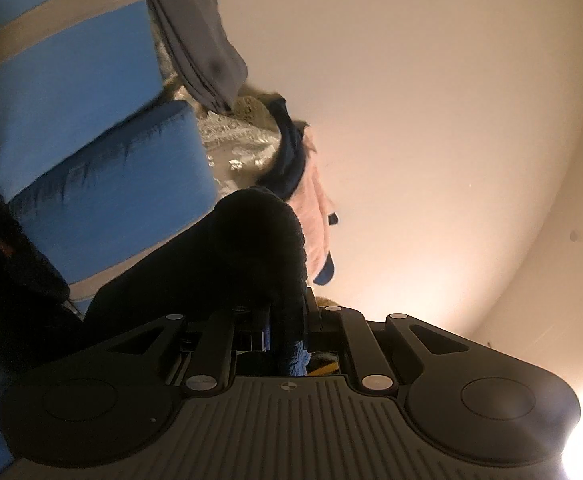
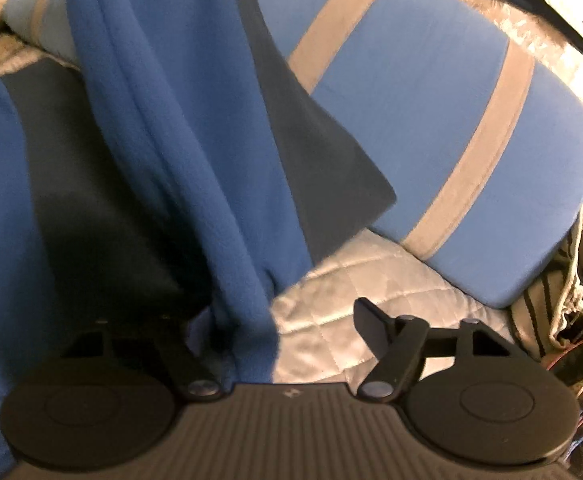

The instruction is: Fold clothes

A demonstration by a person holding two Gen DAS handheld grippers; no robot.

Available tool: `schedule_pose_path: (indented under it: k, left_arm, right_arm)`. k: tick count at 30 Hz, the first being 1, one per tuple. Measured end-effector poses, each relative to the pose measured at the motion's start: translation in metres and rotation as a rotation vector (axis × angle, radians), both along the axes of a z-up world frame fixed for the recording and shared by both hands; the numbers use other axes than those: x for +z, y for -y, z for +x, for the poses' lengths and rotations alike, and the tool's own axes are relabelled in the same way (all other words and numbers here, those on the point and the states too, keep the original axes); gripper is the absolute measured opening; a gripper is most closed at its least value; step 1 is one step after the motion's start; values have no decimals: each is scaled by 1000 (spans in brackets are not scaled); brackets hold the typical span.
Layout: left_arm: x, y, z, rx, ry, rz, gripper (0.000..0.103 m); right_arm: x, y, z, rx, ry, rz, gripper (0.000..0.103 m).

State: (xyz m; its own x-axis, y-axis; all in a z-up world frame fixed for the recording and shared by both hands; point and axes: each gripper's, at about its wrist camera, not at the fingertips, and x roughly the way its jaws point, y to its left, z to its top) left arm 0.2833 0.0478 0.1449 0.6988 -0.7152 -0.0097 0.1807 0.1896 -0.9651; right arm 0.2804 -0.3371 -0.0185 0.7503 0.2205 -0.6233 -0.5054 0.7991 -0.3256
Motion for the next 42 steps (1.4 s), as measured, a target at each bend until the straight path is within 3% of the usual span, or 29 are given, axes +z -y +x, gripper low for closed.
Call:
schedule_pose_path:
  k: [4, 10, 20, 28, 36, 42]
  left_arm:
    - [-12, -22, 0, 33, -16, 39, 13]
    - [-34, -61, -5, 73, -19, 129, 13]
    - [-103, -115, -33, 47, -160, 376, 13]
    - [-189, -128, -60, -16, -299, 491, 13]
    - [-240, -125, -83, -92, -394, 610, 13]
    - [-254, -122, -89, -98, -438, 611, 14]
  right_arm:
    - [-7, 0, 9, -42, -8, -7, 73]
    - [0, 31, 15, -125, -28, 126, 68]
    - [-9, 44, 25, -197, -83, 205, 68]
    - [-15, 50, 36, -222, -149, 243, 68]
    - [-19, 49, 45, -218, -187, 235, 68]
    - [-21, 46, 51, -203, -214, 212, 68]
